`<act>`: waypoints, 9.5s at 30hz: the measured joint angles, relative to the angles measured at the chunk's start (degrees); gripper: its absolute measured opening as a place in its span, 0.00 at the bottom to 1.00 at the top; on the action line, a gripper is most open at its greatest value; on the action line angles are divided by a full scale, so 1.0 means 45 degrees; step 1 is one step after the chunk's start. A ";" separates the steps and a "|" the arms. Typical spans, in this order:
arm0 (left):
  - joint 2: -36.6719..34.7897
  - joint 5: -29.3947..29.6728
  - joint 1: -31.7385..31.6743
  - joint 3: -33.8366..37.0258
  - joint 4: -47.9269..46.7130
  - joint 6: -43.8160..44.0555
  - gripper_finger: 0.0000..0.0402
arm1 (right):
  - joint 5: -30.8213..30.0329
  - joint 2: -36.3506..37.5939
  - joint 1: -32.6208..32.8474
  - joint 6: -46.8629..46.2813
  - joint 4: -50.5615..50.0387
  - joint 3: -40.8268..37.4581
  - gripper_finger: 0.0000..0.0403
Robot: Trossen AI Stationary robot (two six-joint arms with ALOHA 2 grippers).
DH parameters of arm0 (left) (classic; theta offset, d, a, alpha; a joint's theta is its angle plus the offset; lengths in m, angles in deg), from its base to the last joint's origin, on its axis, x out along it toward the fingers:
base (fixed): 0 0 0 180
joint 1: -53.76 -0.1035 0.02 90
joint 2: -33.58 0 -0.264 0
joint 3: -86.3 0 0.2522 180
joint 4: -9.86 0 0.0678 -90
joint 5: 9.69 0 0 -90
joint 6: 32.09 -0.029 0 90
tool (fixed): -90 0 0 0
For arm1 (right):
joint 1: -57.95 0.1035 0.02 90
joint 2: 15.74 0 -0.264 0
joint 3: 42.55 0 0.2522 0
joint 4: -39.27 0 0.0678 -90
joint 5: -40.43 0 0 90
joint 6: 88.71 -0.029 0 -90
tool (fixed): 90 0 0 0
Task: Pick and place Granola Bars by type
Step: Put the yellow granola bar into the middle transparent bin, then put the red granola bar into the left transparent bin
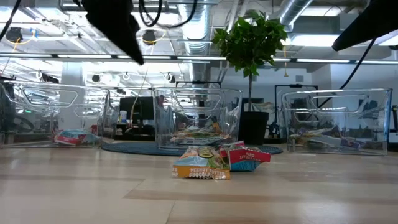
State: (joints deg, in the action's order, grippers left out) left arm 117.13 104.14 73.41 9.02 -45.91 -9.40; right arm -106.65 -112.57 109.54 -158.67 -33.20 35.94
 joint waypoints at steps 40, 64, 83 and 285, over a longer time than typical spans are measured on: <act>-0.0078 0.8717 0.6157 0.3492 0.0268 0.4539 0.43 | 0.6171 -0.0869 -0.4131 0.7448 1.3085 -0.1912 0.33; -0.0078 0.8851 0.6132 0.3492 0.0943 0.3568 0.43 | 0.8317 -0.3570 -0.5598 1.1127 1.4315 -0.0073 0.33; -0.0078 0.8851 0.6132 0.3492 0.0948 0.3568 0.43 | 1.0354 -0.3988 -0.5345 1.0980 1.3822 -0.0078 0.32; -0.0078 0.8519 0.5442 0.3492 0.2230 0.2420 0.43 | 0.7750 -0.1477 -0.4304 1.0790 0.9241 -0.1044 0.25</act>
State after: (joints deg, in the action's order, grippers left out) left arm 116.78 142.48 97.90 24.73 -35.87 1.49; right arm -71.77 -119.22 90.17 -110.12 8.38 31.24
